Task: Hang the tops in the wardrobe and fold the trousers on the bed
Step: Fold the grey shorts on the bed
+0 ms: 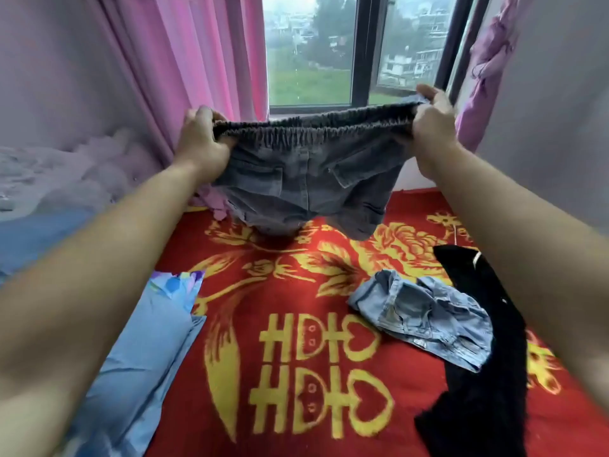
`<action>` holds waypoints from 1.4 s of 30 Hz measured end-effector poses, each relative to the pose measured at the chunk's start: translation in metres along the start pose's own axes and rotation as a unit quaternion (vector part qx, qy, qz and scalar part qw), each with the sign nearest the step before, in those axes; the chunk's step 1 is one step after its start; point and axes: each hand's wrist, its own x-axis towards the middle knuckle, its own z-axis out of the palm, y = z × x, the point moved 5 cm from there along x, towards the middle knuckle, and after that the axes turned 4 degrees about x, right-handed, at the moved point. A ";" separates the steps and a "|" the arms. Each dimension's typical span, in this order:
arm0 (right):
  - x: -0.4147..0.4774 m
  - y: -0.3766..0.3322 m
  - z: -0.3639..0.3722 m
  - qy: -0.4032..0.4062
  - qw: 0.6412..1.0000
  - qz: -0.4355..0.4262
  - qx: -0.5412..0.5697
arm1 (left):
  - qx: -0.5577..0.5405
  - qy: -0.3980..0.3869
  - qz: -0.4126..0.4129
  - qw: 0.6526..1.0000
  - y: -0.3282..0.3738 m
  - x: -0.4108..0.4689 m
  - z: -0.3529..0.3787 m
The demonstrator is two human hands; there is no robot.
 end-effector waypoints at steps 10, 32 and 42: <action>-0.231 0.325 -0.122 -0.019 0.910 0.312 -0.272 | 0.238 -0.326 0.016 0.915 -0.135 -0.314 0.166; -0.479 0.606 -0.249 -0.333 0.592 0.240 -0.694 | 0.317 -0.551 0.015 0.772 -0.263 -0.671 0.347; -0.477 0.594 -0.276 -0.358 0.588 0.234 -0.686 | 0.339 -0.515 0.006 0.787 -0.251 -0.675 0.346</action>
